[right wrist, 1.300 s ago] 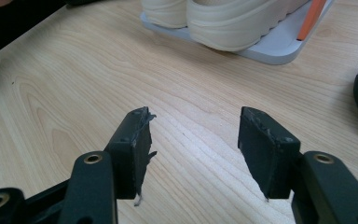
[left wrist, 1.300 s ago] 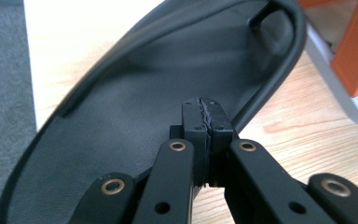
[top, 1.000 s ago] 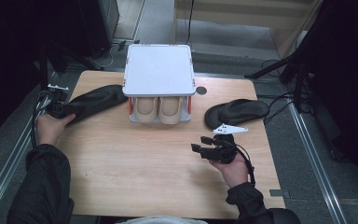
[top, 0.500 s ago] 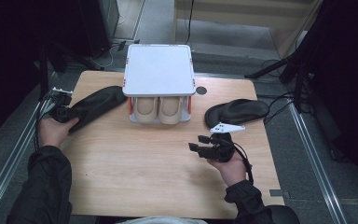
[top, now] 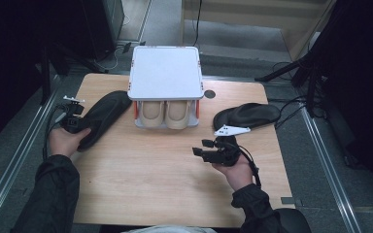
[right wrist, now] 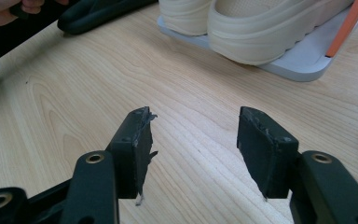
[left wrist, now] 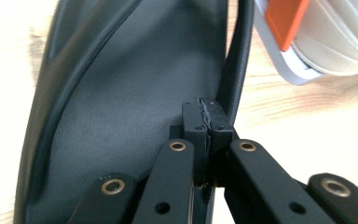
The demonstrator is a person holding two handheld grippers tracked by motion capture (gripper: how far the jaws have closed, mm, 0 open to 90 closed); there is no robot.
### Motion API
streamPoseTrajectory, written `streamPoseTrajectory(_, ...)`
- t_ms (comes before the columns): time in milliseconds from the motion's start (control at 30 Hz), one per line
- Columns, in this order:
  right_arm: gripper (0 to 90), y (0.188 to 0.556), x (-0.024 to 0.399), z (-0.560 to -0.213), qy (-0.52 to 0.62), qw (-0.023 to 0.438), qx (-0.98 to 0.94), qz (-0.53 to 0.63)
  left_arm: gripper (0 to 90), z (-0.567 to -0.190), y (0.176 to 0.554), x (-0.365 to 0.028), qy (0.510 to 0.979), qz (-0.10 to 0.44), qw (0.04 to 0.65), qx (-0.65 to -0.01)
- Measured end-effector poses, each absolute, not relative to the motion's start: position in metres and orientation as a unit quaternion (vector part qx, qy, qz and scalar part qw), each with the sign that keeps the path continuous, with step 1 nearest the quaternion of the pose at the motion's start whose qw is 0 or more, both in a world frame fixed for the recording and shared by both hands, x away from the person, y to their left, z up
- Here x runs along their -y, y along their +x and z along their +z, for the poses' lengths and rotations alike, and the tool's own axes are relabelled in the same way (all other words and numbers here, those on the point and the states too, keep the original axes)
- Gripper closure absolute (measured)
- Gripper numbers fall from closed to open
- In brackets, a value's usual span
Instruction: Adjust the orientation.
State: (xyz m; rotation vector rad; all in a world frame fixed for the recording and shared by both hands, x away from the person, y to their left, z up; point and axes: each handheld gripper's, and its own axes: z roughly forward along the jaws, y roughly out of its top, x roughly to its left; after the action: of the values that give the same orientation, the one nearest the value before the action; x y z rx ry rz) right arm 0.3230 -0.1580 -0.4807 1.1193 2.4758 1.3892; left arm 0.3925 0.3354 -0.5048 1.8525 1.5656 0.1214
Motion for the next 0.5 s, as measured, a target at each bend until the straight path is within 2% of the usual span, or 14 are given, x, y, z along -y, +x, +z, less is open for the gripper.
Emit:
streamPoseTrajectory(67,45.7,0.323,0.158,-0.481,0.367,0.044,-0.811,0.454,90.0,-0.503,0.393,-0.333,0.706,0.031,0.37,-0.603)
streamPoseTrajectory(500,45.8,0.323,0.157,-0.481,0.367,0.046,-0.811,0.453,90.0,-0.5,0.397,-0.309,0.727,0.038,0.354,-0.588)
